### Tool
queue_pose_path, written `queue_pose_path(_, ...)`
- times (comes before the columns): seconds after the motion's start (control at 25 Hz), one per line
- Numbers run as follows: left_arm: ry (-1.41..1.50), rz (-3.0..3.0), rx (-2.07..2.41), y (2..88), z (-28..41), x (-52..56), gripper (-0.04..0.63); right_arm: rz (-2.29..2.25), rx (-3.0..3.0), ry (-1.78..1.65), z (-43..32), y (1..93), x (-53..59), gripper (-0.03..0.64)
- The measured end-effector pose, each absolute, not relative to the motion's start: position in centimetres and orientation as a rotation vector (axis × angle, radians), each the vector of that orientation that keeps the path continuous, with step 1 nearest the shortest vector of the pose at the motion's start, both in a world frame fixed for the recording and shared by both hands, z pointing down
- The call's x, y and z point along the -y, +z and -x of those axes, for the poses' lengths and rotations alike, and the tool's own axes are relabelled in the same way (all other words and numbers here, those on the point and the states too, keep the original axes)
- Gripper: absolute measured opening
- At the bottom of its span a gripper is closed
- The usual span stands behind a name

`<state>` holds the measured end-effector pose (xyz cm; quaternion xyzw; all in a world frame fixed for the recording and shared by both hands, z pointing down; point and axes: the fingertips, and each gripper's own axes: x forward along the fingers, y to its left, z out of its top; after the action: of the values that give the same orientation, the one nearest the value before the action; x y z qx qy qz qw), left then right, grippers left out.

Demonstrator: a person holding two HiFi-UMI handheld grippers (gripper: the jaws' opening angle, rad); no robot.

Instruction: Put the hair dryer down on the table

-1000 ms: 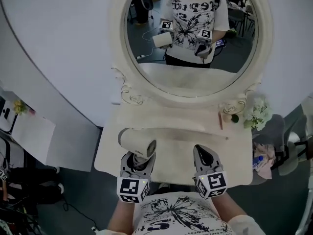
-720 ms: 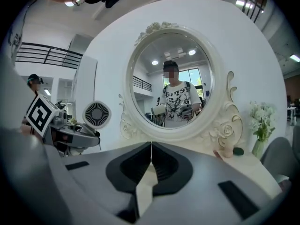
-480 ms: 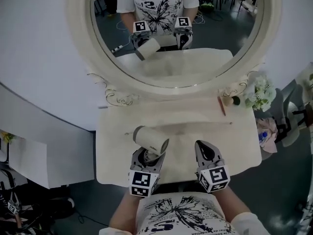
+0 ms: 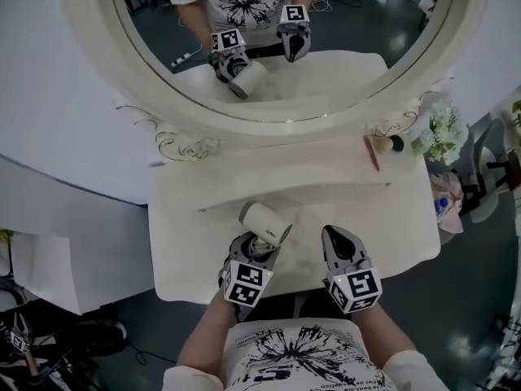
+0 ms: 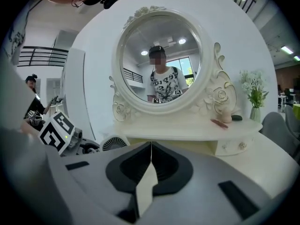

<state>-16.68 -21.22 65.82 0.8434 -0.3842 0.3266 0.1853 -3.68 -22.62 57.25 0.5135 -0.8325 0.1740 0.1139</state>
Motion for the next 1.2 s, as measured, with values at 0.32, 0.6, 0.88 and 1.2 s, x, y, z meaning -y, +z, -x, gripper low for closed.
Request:
queue_pose_path(0.32, 1.046, -2.33, 0.937, 69.3, 15.4, 21.0, 0.256, -1.526, 2.4, 0.532, 3.2, 58.5, 22.4, 0.018)
queue_pose_path(0.6, 1.108, -2.29, 0.926, 70.6, 14.7, 21.1, 0.256, -1.53, 2.37, 0.544, 3.0, 58.9, 22.2, 0.018)
queue_pose_path(0.88, 1.109, -2.276, 0.929, 70.7, 14.6, 21.3, 0.256, -1.523, 2.366, 0.575, 3.0, 59.1, 22.3, 0.018)
queue_pose_path(1.2, 0.991, -2.314, 0.885, 70.1, 13.8, 20.9, 0.291, -1.516, 2.365, 0.557, 2.8, 58.5, 22.1, 0.018)
